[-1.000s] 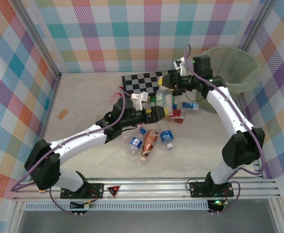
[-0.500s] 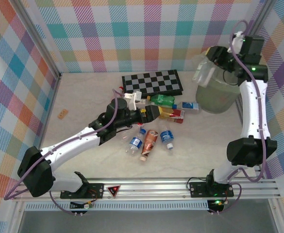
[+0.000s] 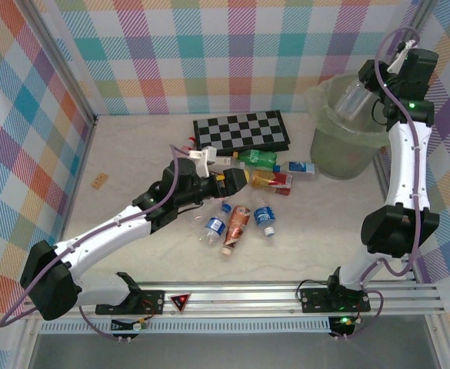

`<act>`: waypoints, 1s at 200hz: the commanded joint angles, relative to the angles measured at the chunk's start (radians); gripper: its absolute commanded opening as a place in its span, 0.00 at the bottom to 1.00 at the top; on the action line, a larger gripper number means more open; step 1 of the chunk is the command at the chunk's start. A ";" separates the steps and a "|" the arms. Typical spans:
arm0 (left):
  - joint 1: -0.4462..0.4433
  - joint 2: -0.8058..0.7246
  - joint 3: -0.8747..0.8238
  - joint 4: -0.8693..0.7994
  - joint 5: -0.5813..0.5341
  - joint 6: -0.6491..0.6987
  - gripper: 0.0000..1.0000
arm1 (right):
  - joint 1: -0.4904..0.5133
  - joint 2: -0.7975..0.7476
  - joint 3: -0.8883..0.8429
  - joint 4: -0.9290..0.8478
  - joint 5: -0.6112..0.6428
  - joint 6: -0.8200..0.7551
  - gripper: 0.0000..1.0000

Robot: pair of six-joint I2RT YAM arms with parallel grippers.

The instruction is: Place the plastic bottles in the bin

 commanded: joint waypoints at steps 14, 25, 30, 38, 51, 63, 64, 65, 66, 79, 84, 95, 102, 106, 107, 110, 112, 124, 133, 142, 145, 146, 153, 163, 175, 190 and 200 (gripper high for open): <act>0.009 -0.004 -0.008 -0.009 -0.002 0.014 1.00 | -0.005 -0.061 -0.179 0.307 0.077 -0.152 0.16; 0.010 -0.003 -0.008 -0.010 -0.005 0.012 1.00 | -0.005 -0.078 -0.238 0.371 0.076 -0.178 0.16; 0.011 -0.001 -0.009 -0.010 -0.006 0.012 1.00 | -0.006 -0.084 -0.255 0.383 0.077 -0.187 0.16; 0.010 0.000 -0.009 -0.010 -0.006 0.010 1.00 | -0.005 -0.086 -0.274 0.393 0.077 -0.201 0.16; 0.010 0.006 -0.008 -0.008 -0.006 0.006 1.00 | -0.005 -0.077 -0.286 0.388 0.074 -0.218 0.15; 0.010 0.011 -0.006 -0.006 -0.003 0.001 1.00 | -0.005 -0.057 -0.270 0.358 0.075 -0.235 0.15; 0.010 0.012 -0.005 -0.007 -0.003 0.002 1.00 | -0.005 -0.055 -0.268 0.353 0.075 -0.235 0.15; 0.010 0.012 -0.006 -0.006 -0.003 0.002 1.00 | -0.005 -0.054 -0.265 0.350 0.076 -0.236 0.15; 0.010 0.012 -0.005 -0.006 -0.003 0.001 1.00 | -0.005 -0.051 -0.262 0.346 0.078 -0.236 0.15; 0.011 0.018 -0.003 -0.009 0.001 0.000 1.00 | -0.005 -0.011 -0.204 0.260 0.085 -0.241 0.15; 0.010 0.020 -0.004 -0.009 0.001 -0.001 1.00 | -0.006 0.007 -0.180 0.225 0.087 -0.243 0.16; 0.009 0.023 -0.005 -0.006 -0.003 -0.004 1.00 | -0.005 0.049 -0.124 0.149 0.096 -0.247 0.16; 0.011 0.024 -0.006 -0.007 -0.005 -0.008 1.00 | -0.005 0.075 -0.090 0.103 0.105 -0.249 0.16; 0.010 0.026 -0.005 -0.008 -0.006 -0.008 1.00 | -0.005 0.089 -0.070 0.072 0.108 -0.252 0.16; 0.010 0.026 -0.005 -0.009 -0.006 -0.008 1.00 | -0.005 0.093 -0.065 0.066 0.109 -0.254 0.16; 0.011 0.027 -0.005 -0.011 -0.007 -0.009 1.00 | -0.005 0.105 -0.051 0.050 0.112 -0.255 0.16; 0.010 0.029 -0.006 -0.012 -0.007 -0.010 1.00 | -0.005 0.111 -0.043 0.035 0.114 -0.256 0.16; 0.010 0.028 -0.003 -0.028 -0.013 -0.009 1.00 | -0.005 0.151 0.006 -0.035 0.125 -0.261 0.16; 0.010 0.026 0.000 -0.052 -0.022 -0.001 1.00 | -0.005 0.176 0.036 -0.074 0.125 -0.266 0.16; 0.009 0.025 0.007 -0.082 -0.035 0.011 1.00 | -0.005 0.198 0.056 -0.097 0.117 -0.267 0.16; 0.009 0.025 0.008 -0.092 -0.040 0.014 1.00 | -0.005 0.205 0.064 -0.103 0.112 -0.267 0.16; 0.009 0.025 0.009 -0.095 -0.042 0.014 1.00 | -0.006 0.208 0.067 -0.106 0.111 -0.268 0.17; 0.011 0.023 0.012 -0.114 -0.050 0.022 1.00 | -0.003 0.227 0.090 -0.129 0.103 -0.268 0.17; 0.010 0.023 0.016 -0.133 -0.057 0.033 1.00 | -0.002 0.255 0.122 -0.157 0.099 -0.273 0.17; 0.011 0.023 0.022 -0.156 -0.064 0.042 1.00 | -0.001 0.291 0.158 -0.179 0.096 -0.271 0.17; 0.010 0.024 0.028 -0.178 -0.071 0.054 1.00 | -0.001 0.351 0.227 -0.227 0.097 -0.267 0.17; 0.011 0.021 0.029 -0.196 -0.076 0.061 1.00 | -0.001 0.391 0.280 -0.267 0.094 -0.262 0.18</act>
